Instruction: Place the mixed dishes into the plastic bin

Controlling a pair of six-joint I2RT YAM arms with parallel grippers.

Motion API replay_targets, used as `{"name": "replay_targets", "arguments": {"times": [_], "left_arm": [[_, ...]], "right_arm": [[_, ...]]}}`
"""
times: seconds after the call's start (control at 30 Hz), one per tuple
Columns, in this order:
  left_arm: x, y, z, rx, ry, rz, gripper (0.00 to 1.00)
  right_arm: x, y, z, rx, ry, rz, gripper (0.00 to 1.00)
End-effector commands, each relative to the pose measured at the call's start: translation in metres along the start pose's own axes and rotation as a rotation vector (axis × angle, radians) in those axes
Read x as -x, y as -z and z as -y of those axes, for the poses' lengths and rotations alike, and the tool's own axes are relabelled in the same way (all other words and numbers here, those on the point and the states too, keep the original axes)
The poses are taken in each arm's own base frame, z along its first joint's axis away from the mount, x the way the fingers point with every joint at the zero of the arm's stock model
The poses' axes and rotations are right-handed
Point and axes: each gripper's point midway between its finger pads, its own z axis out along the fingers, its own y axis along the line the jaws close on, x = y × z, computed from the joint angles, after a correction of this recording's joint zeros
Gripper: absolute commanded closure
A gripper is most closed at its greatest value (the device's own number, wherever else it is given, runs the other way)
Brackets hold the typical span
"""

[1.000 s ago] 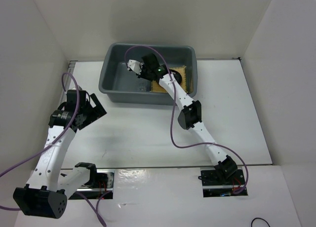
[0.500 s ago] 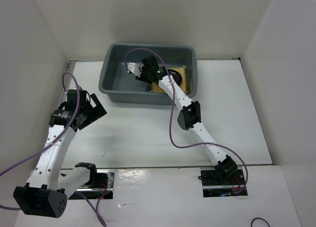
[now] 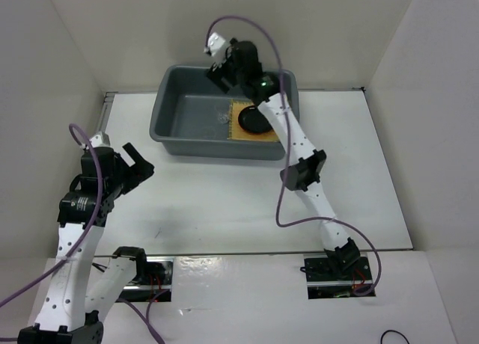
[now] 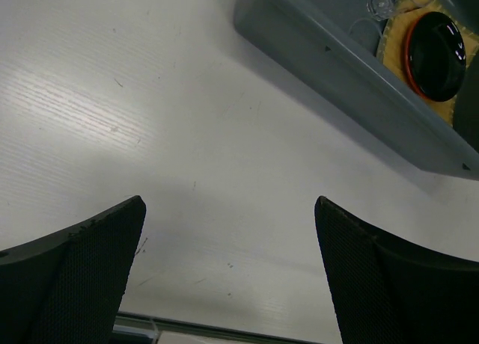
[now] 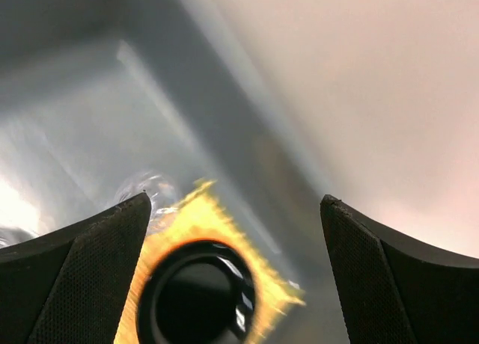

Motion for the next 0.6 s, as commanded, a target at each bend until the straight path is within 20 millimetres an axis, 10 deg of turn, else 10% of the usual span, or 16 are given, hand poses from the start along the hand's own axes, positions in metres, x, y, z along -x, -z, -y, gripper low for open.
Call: {"name": "replay_targets", "arguments": {"times": [0.0,0.13,0.27,0.43,0.5,0.57], "left_arm": [[0.008,0.001,0.009,-0.051,-0.006,0.032,0.00],[0.009,0.004,0.013,-0.099,-0.037,0.044,0.00],[0.015,0.005,0.026,-0.196,-0.062,0.113,0.00],[0.029,0.019,0.040,-0.325,-0.096,0.262,0.00],[0.033,0.031,0.043,-0.365,-0.119,0.315,0.00],[0.040,0.041,0.045,-0.390,-0.161,0.378,0.00]], "right_arm": [[0.092,0.123,0.096,-0.171,-0.165,0.167,0.02],[0.016,0.173,0.085,-0.002,-0.254,-0.119,0.02],[-0.079,0.215,0.116,0.030,-0.430,-0.375,0.02],[-0.129,0.299,0.117,0.021,-0.585,-0.503,0.02],[-0.120,0.342,0.130,-0.053,-0.585,-0.427,0.02],[-0.139,0.348,0.119,-0.088,-0.580,-0.421,0.02]]}}
